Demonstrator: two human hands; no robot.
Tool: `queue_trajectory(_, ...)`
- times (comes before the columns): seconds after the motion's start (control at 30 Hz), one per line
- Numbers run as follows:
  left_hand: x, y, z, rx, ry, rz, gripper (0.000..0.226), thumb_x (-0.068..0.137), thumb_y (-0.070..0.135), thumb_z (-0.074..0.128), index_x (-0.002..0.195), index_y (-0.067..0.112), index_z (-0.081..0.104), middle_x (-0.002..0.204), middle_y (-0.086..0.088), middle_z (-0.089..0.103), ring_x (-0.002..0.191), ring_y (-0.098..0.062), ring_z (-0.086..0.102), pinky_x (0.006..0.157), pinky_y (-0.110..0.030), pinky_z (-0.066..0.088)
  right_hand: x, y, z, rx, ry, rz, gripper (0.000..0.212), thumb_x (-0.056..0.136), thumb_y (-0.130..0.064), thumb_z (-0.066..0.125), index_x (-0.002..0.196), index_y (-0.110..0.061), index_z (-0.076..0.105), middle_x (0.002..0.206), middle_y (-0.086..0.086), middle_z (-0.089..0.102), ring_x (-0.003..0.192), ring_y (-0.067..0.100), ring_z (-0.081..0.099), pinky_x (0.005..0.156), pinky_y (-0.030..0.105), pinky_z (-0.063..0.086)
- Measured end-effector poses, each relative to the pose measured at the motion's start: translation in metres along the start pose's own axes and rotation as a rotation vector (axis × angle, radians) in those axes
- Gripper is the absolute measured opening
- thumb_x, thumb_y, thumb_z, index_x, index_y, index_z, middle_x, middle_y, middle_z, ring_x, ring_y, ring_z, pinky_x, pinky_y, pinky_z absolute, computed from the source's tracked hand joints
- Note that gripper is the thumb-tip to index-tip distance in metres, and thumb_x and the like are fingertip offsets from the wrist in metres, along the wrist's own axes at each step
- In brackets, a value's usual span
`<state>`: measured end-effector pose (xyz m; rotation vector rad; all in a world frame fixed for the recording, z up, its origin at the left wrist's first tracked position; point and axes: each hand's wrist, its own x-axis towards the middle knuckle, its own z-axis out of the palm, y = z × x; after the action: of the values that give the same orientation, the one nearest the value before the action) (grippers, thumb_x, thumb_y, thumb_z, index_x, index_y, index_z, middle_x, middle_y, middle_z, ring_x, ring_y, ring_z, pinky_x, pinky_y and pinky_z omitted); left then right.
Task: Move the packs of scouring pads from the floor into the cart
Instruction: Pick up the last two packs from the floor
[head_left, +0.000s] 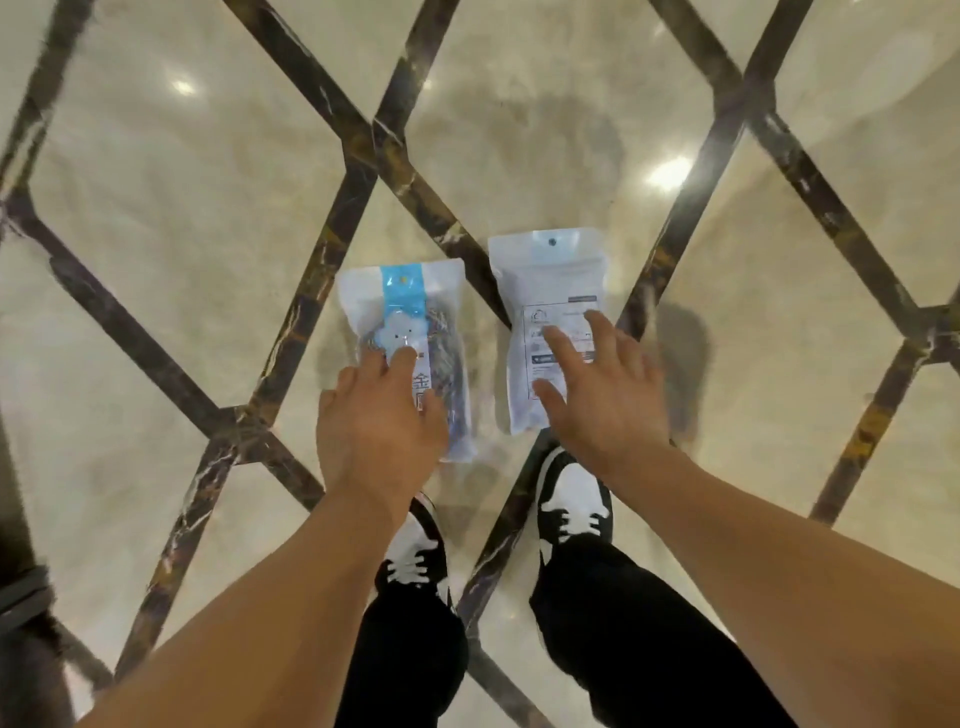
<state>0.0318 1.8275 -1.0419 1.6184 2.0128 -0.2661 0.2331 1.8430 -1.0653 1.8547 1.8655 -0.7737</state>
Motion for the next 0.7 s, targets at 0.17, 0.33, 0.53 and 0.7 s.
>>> queue_trajectory(0.17, 0.039, -0.016, 0.065, -0.041, 0.040, -0.267, 0.070, 0.097, 0.052, 0.055, 0.156, 0.026, 0.027, 0.153, -0.021, 0.034, 0.137, -0.043, 0.037, 0.099, -0.059, 0.043, 0.050, 0.010, 0.049, 0.038, 0.080, 0.015, 0.062, 0.105, -0.060, 0.032, 0.161, -0.042, 0.014, 0.172, 0.009, -0.010, 0.156, 0.041, 0.004, 0.123, 0.063, 0.013)
queue_trajectory(0.33, 0.067, -0.026, 0.104, -0.190, 0.038, -0.292, 0.084, 0.091, 0.071, 0.051, 0.157, 0.048, 0.005, 0.162, -0.016, 0.015, 0.146, -0.043, 0.025, 0.105, -0.064, 0.039, 0.074, 0.032, 0.081, 0.151, 0.202, 0.179, 0.077, 0.095, -0.075, 0.039, 0.160, -0.042, 0.015, 0.171, 0.016, -0.002, 0.154, 0.042, 0.017, 0.121, 0.060, 0.025)
queue_trajectory(0.53, 0.080, -0.028, 0.128, -0.319, 0.146, -0.316, 0.087, 0.079, 0.074, 0.062, 0.152, 0.053, 0.019, 0.151, -0.014, 0.024, 0.130, -0.041, 0.044, 0.106, -0.055, 0.046, 0.093, 0.030, 0.097, 0.470, 0.359, 0.355, 0.114, 0.066, -0.091, 0.056, 0.153, -0.021, 0.029, 0.151, 0.012, 0.040, 0.139, 0.033, 0.040, 0.109, 0.051, 0.041)
queue_trajectory(0.7, 0.104, -0.032, 0.130, -0.270, 0.180, -0.152, 0.089, 0.069, 0.084, 0.050, 0.148, 0.056, 0.019, 0.143, -0.012, 0.030, 0.128, -0.040, 0.046, 0.095, -0.055, 0.051, 0.111, 0.025, 0.108, 0.581, 0.413, 0.276, 0.105, 0.065, -0.095, 0.055, 0.144, -0.029, 0.037, 0.127, 0.001, 0.046, 0.121, 0.019, 0.047, 0.103, 0.049, 0.048)
